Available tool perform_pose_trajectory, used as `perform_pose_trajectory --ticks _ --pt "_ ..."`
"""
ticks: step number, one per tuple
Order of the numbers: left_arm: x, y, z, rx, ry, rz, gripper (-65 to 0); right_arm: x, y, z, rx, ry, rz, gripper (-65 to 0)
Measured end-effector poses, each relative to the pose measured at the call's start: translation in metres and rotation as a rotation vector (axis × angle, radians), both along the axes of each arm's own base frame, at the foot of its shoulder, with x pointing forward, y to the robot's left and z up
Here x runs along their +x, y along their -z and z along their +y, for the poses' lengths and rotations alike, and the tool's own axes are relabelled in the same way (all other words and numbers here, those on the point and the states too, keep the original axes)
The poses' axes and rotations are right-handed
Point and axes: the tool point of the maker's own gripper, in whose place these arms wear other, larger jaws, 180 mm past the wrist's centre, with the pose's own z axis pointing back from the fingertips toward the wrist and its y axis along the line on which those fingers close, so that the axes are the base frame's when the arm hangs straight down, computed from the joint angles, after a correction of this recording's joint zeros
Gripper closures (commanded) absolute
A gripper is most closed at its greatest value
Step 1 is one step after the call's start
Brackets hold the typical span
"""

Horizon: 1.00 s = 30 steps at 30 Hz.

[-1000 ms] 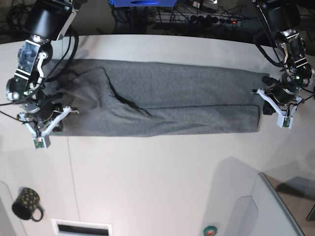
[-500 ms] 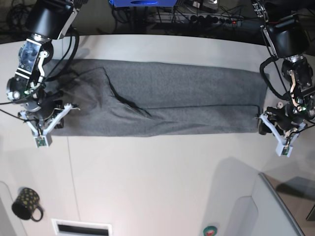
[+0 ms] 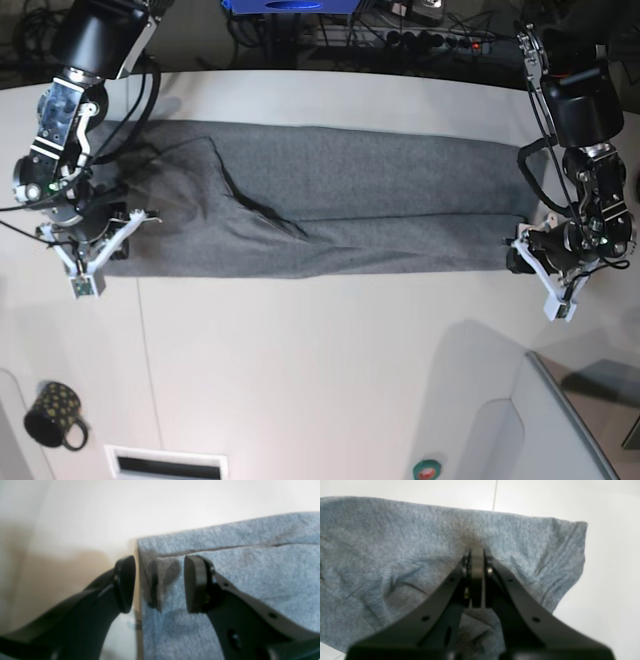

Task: Layout the t-shirt on the table in an organized manner, then fold the t-shirt properly
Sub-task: 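Hold the strip ends with both grippers and pull it taut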

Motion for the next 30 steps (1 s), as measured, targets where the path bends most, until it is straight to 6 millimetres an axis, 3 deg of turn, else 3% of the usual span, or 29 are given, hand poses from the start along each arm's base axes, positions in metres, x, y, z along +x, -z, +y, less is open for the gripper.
perform_pose_trajectory --ticks 7,21,23,27,30 --pt "0.003 0.011 -0.002 -0.038 -0.018 0.031 -30.4 0.000 0.000 0.000 0.000 0.000 0.000 -0.9" --pt "0.003 0.011 -0.002 -0.038 -0.018 0.032 -30.3 0.000 0.000 0.000 0.000 0.000 0.000 -0.8" --pt "0.003 0.011 -0.002 -0.038 -0.018 0.032 -26.7 0.000 0.000 0.000 0.000 0.000 -0.001 -0.8" --pt "0.003 0.011 -0.002 -0.039 -0.018 0.032 -9.7 0.000 0.000 0.000 0.000 0.000 0.000 -0.8" --pt "0.003 0.012 -0.002 -0.041 -0.019 0.035 -5.3 0.000 0.000 0.000 0.000 0.000 -0.001 -0.8"
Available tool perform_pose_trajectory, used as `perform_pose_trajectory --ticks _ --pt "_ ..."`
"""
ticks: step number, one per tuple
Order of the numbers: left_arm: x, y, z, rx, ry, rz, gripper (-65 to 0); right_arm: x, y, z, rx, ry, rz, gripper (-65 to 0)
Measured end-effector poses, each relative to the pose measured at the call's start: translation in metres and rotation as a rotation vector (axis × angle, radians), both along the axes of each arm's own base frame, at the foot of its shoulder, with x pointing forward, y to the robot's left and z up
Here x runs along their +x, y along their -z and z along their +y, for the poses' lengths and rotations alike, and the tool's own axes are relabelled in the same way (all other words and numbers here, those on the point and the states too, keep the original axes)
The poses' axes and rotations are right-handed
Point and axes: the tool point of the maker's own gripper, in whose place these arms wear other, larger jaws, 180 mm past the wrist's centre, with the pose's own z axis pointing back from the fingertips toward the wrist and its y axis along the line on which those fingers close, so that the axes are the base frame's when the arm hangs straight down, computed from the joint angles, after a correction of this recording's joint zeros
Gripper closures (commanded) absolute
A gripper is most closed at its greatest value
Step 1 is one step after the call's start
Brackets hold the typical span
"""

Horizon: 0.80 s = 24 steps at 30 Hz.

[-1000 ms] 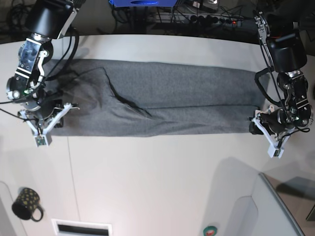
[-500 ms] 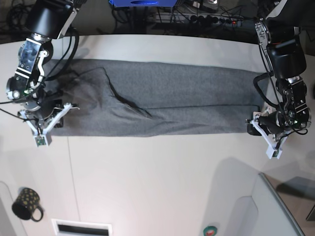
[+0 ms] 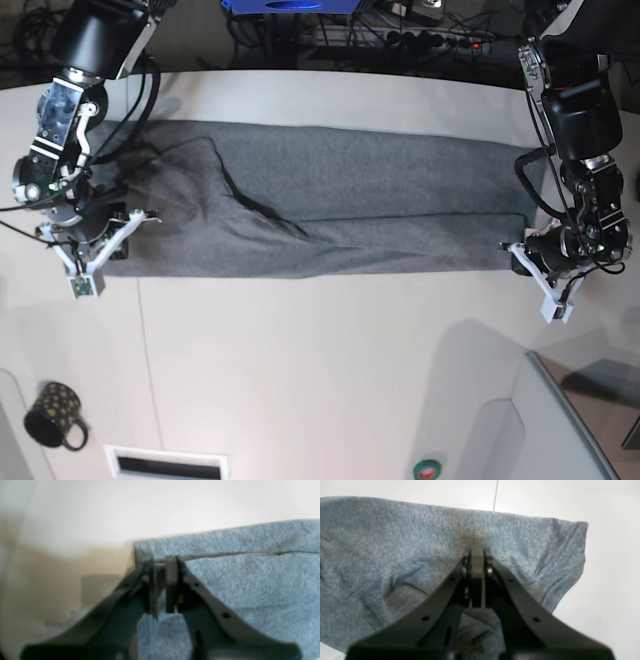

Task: Layout the t-shirt on the table in an organized manner, then fold the t-shirt properly
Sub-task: 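Hold the strip ends with both grippers and pull it taut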

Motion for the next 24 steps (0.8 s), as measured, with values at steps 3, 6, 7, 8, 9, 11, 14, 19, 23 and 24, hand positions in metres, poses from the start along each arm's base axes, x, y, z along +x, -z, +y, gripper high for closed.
perform_pose_trajectory --ticks 3,6,7,8,9,11,14,19,23,24 --pt "-0.001 0.006 -0.001 -0.016 -0.008 0.016 -4.4 0.000 0.000 0.000 0.000 0.000 0.000 -0.8" --pt "0.003 0.013 -0.003 -0.050 -0.023 -0.006 -3.9 0.000 0.000 0.000 0.000 0.000 0.000 -0.8" --pt "0.001 0.017 -0.004 -0.060 -0.029 0.003 -3.8 0.000 0.000 0.000 0.000 0.000 0.000 -0.8" --pt "-0.002 0.022 -0.004 -0.068 -0.033 0.014 -3.5 0.000 0.000 0.000 0.000 0.000 0.000 -0.8" --pt "-0.005 0.025 -0.005 -0.069 -0.033 0.026 -1.8 0.000 0.000 0.000 0.000 0.000 0.000 -0.8" --pt "-0.007 0.026 -0.005 -0.068 -0.032 0.029 0.0 0.000 0.000 0.000 0.000 0.000 0.000 -0.8" --pt "0.003 0.010 -0.003 -0.045 -0.021 -0.021 0.0 0.000 0.000 0.000 0.000 0.000 0.000 -0.8" --pt "0.011 -0.003 -0.002 -0.026 -0.009 -0.069 0.0 0.000 0.000 0.000 0.000 0.000 0.000 -0.8" --pt "-0.014 0.010 -0.001 0.001 0.005 -0.022 0.0 0.000 0.000 0.000 -0.001 0.000 -0.001 -0.8" --pt "-0.016 0.008 0.000 0.010 0.006 -0.026 0.0 0.001 -0.001 0.000 0.000 0.000 -0.002 -0.8"
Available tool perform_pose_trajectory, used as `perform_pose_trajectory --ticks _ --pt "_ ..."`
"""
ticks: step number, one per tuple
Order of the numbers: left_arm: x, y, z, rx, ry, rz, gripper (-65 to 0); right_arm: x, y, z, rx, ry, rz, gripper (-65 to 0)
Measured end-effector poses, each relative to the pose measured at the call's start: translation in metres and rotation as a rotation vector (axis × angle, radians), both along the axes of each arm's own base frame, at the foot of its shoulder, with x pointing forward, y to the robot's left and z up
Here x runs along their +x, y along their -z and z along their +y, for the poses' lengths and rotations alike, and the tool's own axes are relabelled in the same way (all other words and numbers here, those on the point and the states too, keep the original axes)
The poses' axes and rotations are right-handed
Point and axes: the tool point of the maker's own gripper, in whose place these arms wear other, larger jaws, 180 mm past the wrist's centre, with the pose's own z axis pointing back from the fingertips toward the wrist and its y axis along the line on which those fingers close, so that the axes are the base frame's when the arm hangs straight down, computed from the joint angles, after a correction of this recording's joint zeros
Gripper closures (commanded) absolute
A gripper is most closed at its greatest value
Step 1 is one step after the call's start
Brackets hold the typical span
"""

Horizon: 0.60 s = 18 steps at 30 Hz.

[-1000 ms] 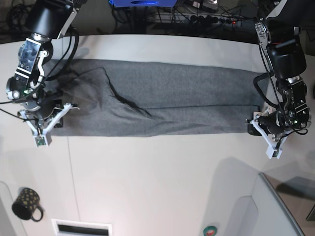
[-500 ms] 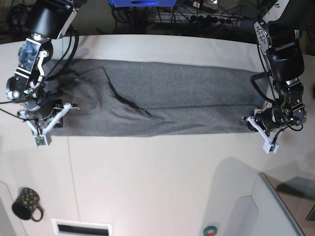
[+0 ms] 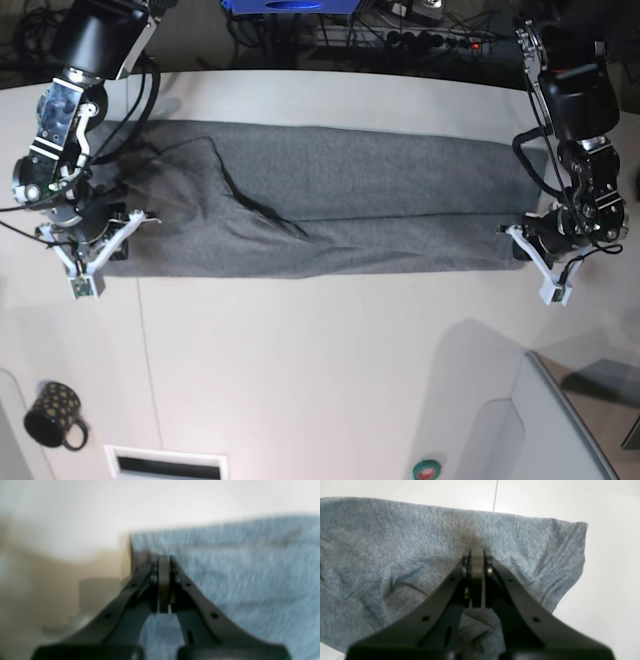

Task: Layout the t-shirt on the table in an organized manner, then fold the t-shirt properly
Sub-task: 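Hold the strip ends with both grippers and pull it taut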

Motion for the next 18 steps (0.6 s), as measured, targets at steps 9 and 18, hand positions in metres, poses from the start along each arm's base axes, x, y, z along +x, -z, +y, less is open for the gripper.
perform_pose_trajectory --ticks 9,18 --pt "0.003 -0.012 0.010 0.025 0.001 0.004 -27.2 0.000 0.000 0.000 -0.001 0.000 0.000 -1.1" --pt "0.020 -0.018 0.009 0.006 -0.013 -0.011 -34.1 0.004 -0.001 0.018 0.001 -0.058 -0.003 -0.8"
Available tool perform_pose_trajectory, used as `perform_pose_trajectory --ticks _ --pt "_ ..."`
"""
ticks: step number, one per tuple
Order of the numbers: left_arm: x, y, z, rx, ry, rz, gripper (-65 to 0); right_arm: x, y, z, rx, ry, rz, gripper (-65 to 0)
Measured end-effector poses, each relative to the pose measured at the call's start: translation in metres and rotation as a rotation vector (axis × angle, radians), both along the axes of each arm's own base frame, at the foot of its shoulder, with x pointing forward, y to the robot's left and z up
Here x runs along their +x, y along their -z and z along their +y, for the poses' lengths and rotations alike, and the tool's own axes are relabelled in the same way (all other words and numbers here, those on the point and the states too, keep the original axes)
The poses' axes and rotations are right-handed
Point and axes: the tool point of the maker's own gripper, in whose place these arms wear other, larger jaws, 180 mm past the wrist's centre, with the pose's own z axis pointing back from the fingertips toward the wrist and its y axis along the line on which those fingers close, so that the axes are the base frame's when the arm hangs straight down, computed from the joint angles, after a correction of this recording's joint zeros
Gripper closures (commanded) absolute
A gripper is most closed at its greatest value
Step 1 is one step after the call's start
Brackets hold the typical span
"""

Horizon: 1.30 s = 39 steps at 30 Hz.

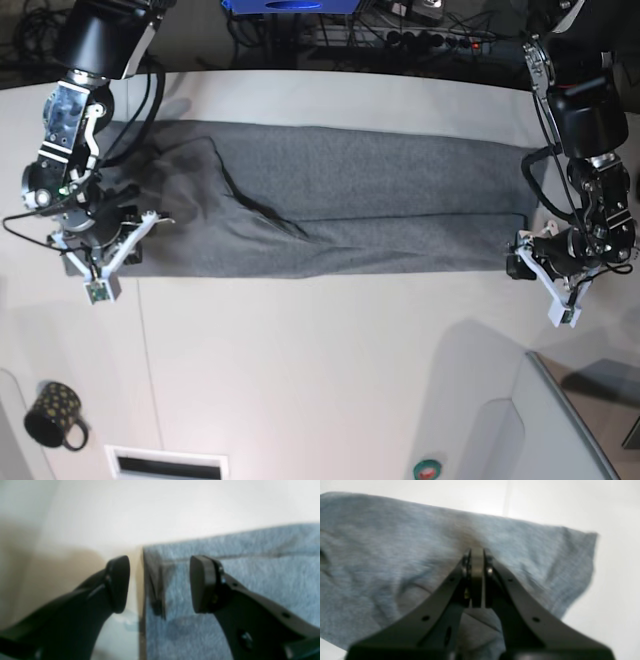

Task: Layout the t-shirt on the table in an organized manner, then fold the t-shirt properly
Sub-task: 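Hold the strip ends with both grippers and pull it taut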

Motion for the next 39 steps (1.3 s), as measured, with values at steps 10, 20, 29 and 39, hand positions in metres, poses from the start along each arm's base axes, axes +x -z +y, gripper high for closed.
perform_pose_trajectory --ticks 10,20,29,39 --pt "-0.001 0.011 -0.003 -0.022 -0.007 0.038 -31.3 0.000 0.000 0.001 0.000 -0.003 0.001 -0.8" --pt "-0.007 0.026 -0.016 -0.062 -0.009 0.072 -31.3 -0.001 0.000 0.000 0.000 0.000 0.001 -0.8" --pt "-0.009 0.028 -0.015 -0.064 -0.010 0.077 -24.5 0.000 0.000 -0.001 -0.002 0.001 0.001 -0.8" --pt "-0.010 0.029 -0.015 -0.065 -0.011 0.081 0.0 0.000 0.000 -0.001 -0.002 0.001 0.001 -0.8"
